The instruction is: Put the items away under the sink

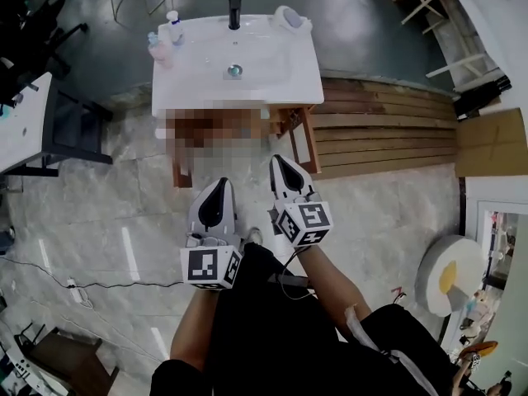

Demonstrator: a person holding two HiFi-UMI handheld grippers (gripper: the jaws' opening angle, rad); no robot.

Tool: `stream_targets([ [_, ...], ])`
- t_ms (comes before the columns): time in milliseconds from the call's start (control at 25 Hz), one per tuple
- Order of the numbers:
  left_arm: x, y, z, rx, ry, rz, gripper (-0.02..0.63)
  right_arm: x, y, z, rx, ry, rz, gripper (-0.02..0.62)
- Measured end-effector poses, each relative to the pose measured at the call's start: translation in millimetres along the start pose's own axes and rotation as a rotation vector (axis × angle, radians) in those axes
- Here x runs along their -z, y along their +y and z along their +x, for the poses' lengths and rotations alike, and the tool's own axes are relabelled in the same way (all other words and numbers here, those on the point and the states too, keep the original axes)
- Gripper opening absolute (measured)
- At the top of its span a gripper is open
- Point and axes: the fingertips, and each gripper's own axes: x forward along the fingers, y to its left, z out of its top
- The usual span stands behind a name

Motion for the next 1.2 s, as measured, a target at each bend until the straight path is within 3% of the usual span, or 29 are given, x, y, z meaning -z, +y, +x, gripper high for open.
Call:
stream_targets([
  [440,-36.3,4.1,-63.1,-0.041,-0.058,0.053,0.006,-81.6,51.3,-72.3,-0.072,-0.13,-0.078,0.015],
  [640,-36.0,9.4,-77.5,-0.05,-0.057,0.016,0.007,-82.7,63.0,-86.4,-0.077,-0.146,-0.085,0.015],
  [1200,-30.2,2.6,-88.6,-0.045,-0.049,0.052,0.003,-70.2,75.5,-106.2,-0.078,-0.157,-0.085,0.015],
])
